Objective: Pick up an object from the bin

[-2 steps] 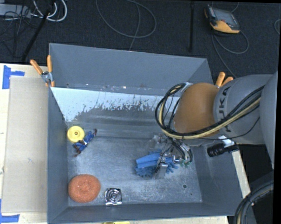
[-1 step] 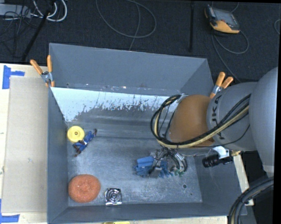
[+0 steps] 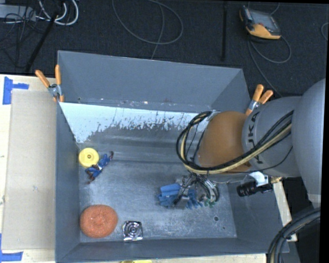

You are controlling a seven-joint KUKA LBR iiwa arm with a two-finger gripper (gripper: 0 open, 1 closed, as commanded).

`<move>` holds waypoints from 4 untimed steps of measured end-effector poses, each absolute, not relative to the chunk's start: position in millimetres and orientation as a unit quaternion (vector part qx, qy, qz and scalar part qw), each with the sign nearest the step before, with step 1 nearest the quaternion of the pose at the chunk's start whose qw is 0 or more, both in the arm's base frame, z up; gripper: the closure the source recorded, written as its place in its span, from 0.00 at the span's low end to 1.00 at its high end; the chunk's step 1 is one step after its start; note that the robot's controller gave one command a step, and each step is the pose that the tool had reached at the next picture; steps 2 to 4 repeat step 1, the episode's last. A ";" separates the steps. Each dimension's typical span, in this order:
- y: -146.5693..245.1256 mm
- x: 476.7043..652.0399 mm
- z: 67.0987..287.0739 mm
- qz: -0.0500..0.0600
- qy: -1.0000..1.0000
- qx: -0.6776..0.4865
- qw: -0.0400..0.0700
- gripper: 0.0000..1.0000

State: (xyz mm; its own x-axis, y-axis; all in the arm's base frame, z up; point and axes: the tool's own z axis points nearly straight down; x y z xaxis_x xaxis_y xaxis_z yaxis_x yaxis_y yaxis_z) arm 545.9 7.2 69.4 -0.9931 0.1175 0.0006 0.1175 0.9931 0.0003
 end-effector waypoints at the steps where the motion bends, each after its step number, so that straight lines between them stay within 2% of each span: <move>1: -22.4 561.4 273.5 0.000 -0.998 -0.059 0.001 1.00; 4: -22.4 561.4 273.5 0.000 -0.998 -0.059 0.001 1.00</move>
Offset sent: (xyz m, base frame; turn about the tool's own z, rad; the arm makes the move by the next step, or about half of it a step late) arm 0.0000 0.0000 0.0000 0.0000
